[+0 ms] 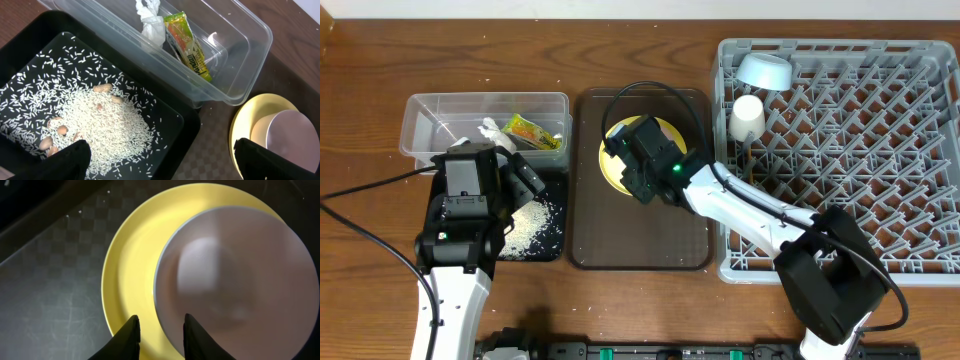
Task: Sort waste into correct bins and load items into the dishwasher rack
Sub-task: 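Move the right gripper left and lower it over the pink plate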
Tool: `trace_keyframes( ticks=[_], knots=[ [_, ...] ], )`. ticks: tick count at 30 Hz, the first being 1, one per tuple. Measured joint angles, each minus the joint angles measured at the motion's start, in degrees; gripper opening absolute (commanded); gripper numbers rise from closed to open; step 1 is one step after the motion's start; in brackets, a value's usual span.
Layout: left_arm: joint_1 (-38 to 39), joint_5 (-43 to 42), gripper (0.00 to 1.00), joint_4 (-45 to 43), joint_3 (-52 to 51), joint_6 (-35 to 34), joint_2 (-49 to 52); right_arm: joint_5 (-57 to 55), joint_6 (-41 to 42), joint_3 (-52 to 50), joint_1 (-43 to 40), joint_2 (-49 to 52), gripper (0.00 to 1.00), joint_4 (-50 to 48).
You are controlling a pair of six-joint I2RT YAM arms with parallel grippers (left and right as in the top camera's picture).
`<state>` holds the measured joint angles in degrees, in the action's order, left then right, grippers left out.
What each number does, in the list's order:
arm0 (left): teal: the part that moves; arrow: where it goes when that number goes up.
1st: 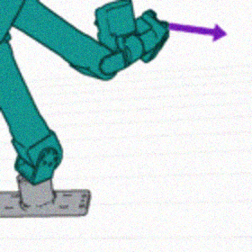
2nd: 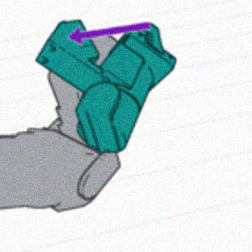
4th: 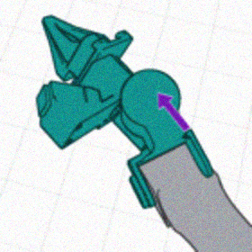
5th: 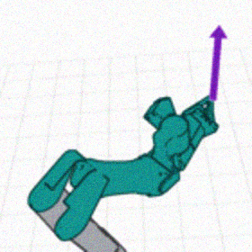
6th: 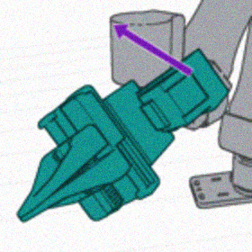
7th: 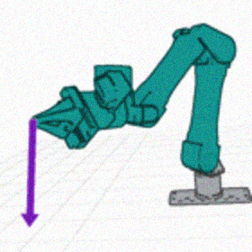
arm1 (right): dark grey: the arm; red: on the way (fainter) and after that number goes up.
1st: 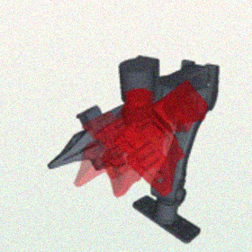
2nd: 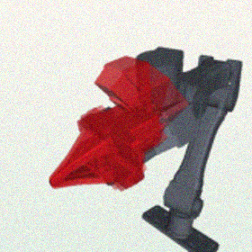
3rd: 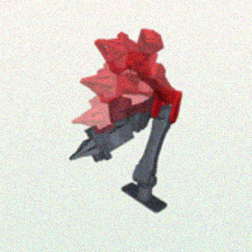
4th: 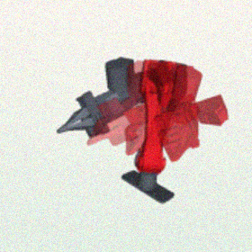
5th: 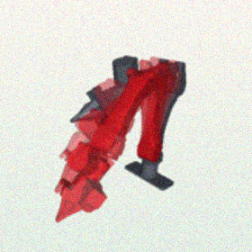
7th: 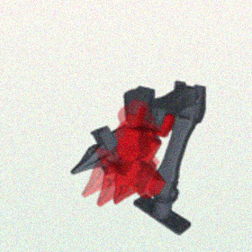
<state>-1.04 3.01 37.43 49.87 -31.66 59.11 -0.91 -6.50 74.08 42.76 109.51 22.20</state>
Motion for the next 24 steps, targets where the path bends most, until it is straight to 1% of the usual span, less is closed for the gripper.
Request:
trace_keyframes(
  ticks=[7,9,13,15,17,24],
  knots=[
    [0.0,0.0,0.95,0.0,0.0,0.0,0.0,-0.2,-0.2,-5.1,0.0,0.0,0.24,-6.5],
    [0.0,0.0,0.95,0.0,0.0,0.0,0.0,-0.2,-0.5,-6.1,0.0,0.0,0.21,-7.5],
    [0.0,0.0,0.95,0.0,0.0,0.0,0.0,-0.2,-1.7,-6.6,0.0,0.0,0.16,-9.0],
    [0.0,0.0,0.95,0.0,0.0,0.0,0.0,-0.2,-1.9,-6.6,0.0,0.0,0.11,-10.2],
    [0.0,0.0,0.95,0.0,0.0,0.0,0.0,-0.2,-2.4,-6.7,0.0,0.0,0.01,-11.2],
    [0.0,0.0,0.95,0.0,0.0,0.0,0.0,-0.4,-2.6,-6.6,0.0,0.0,0.01,-11.8]
  ],
)
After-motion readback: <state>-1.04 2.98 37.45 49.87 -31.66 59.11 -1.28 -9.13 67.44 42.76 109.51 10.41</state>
